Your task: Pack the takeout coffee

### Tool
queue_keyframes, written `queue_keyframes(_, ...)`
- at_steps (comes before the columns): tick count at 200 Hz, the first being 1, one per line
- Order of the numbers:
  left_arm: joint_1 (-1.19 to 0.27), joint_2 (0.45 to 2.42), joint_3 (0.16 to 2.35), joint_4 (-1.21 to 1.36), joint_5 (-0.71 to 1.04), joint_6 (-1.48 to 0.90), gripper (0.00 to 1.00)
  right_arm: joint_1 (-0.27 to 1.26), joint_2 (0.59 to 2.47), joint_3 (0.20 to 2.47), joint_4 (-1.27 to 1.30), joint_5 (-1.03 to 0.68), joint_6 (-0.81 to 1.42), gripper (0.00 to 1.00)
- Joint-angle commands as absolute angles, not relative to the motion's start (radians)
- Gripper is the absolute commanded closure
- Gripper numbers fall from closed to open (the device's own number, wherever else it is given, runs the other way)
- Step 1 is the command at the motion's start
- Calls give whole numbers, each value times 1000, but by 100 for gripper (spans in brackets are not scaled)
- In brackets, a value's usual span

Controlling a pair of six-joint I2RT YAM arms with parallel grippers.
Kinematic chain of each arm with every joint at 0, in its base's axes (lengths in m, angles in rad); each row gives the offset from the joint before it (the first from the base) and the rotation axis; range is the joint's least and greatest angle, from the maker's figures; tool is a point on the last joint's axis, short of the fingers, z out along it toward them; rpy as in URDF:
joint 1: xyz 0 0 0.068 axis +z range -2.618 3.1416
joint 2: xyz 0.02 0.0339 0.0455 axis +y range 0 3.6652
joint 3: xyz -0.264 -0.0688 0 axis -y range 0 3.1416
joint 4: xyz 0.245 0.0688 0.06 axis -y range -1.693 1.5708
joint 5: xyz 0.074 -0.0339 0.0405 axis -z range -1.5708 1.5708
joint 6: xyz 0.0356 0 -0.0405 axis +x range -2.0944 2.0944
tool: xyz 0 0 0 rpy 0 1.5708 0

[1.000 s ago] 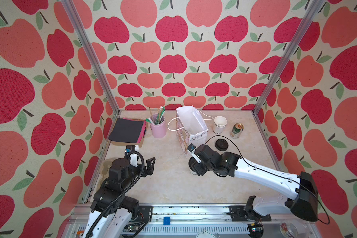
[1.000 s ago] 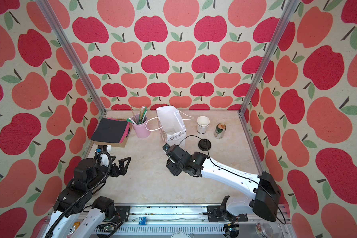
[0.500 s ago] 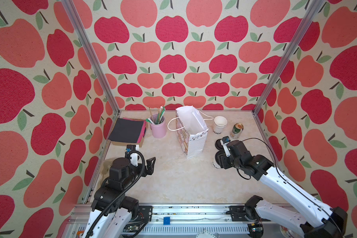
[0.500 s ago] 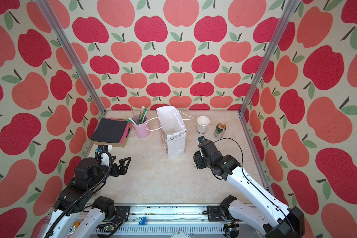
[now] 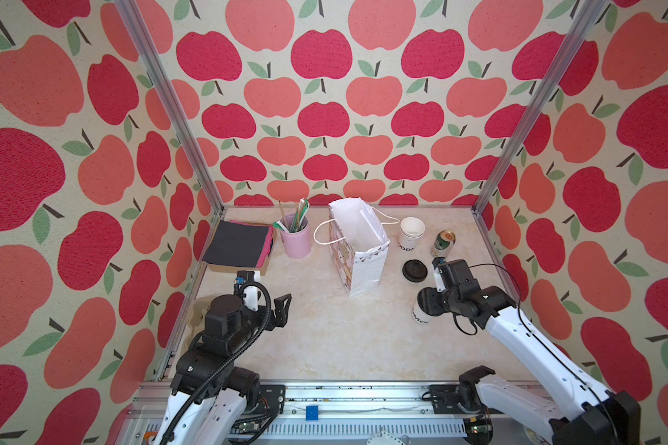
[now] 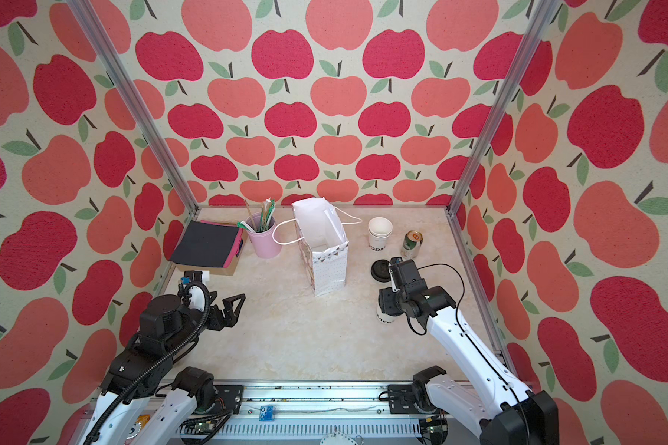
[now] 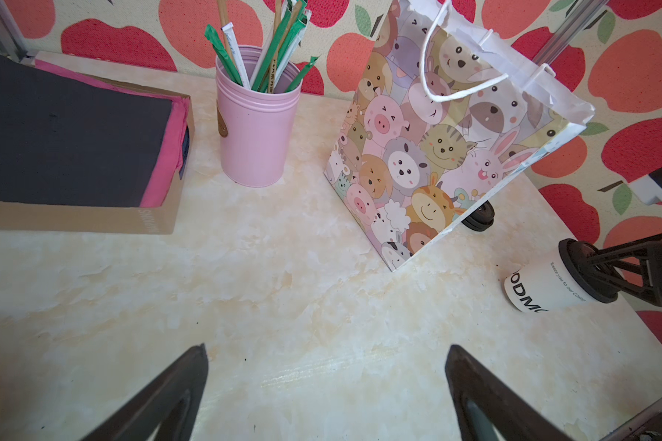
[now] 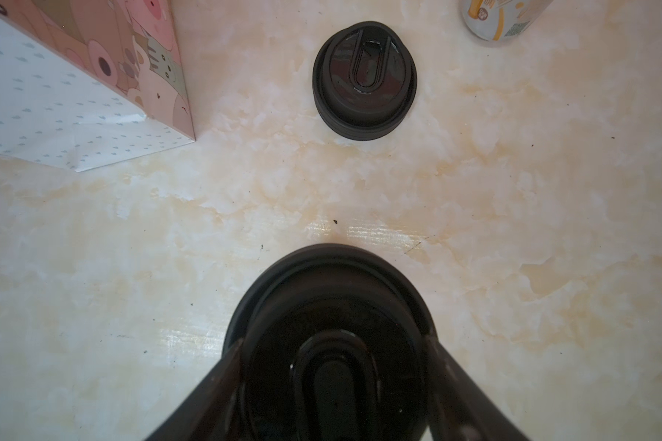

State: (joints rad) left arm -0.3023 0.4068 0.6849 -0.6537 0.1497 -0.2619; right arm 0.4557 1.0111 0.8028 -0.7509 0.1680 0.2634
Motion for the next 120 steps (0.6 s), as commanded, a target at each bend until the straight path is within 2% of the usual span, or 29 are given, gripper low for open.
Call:
queue_keyframes(1,-299,408,672,-643,160,-245,1,442,1016,788,-751,156,247,38)
queue_keyframes(47,-299,407,672,-643,159,-245,1,437,1050,795,-746,160,240,37)
queue_keyframes(120,-300,388,673,-644,153,-245,1,437,1063,837,-777,141,240,27)
